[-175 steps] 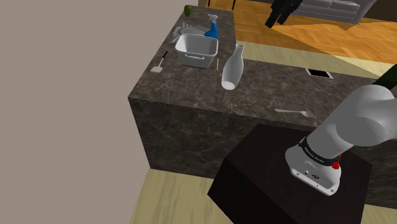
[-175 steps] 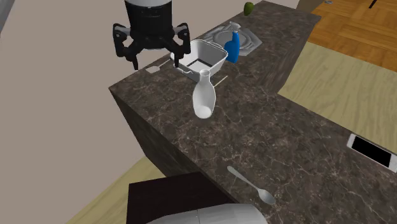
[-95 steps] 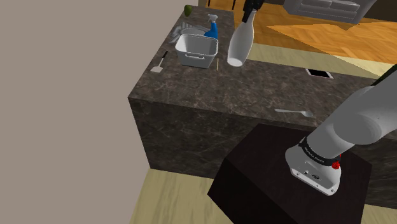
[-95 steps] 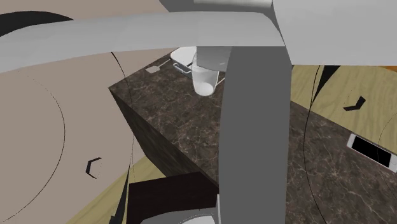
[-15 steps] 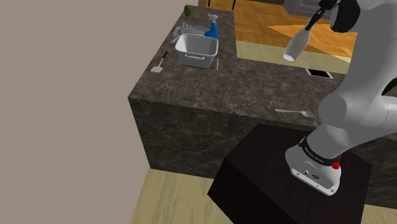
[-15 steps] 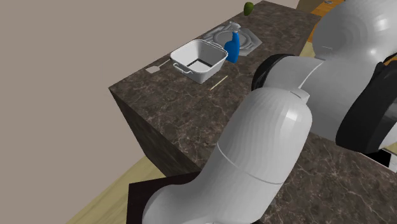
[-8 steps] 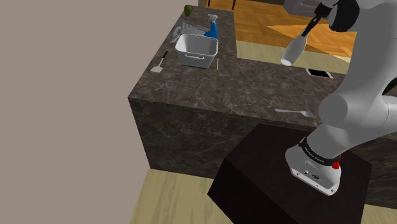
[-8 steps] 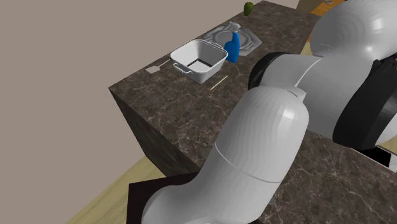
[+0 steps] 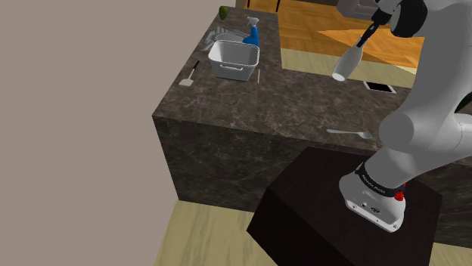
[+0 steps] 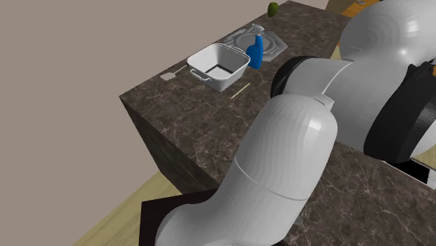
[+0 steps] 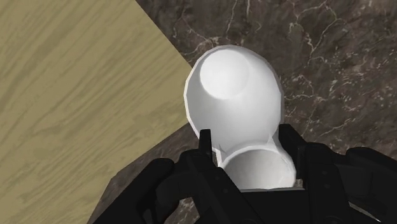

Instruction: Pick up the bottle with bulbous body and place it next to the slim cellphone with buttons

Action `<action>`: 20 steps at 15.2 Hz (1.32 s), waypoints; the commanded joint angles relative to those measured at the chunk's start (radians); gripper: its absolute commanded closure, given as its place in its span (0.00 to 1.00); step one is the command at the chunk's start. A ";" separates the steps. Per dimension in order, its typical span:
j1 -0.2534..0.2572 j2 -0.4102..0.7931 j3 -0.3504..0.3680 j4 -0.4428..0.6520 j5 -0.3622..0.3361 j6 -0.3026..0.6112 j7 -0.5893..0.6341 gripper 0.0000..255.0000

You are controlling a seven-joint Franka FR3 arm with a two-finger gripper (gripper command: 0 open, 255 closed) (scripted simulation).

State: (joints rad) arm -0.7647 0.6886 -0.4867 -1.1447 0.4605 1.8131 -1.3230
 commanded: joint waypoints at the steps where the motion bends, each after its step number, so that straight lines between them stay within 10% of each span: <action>1: 0.000 0.000 0.000 0.000 0.000 0.000 0.000 1.00; 2: 0.000 0.000 0.000 0.000 0.000 0.000 0.000 1.00; 3: 0.000 0.000 0.000 0.000 0.000 0.000 0.000 0.00; 20: -0.030 -0.009 -0.006 0.115 -0.009 -0.117 0.019 0.00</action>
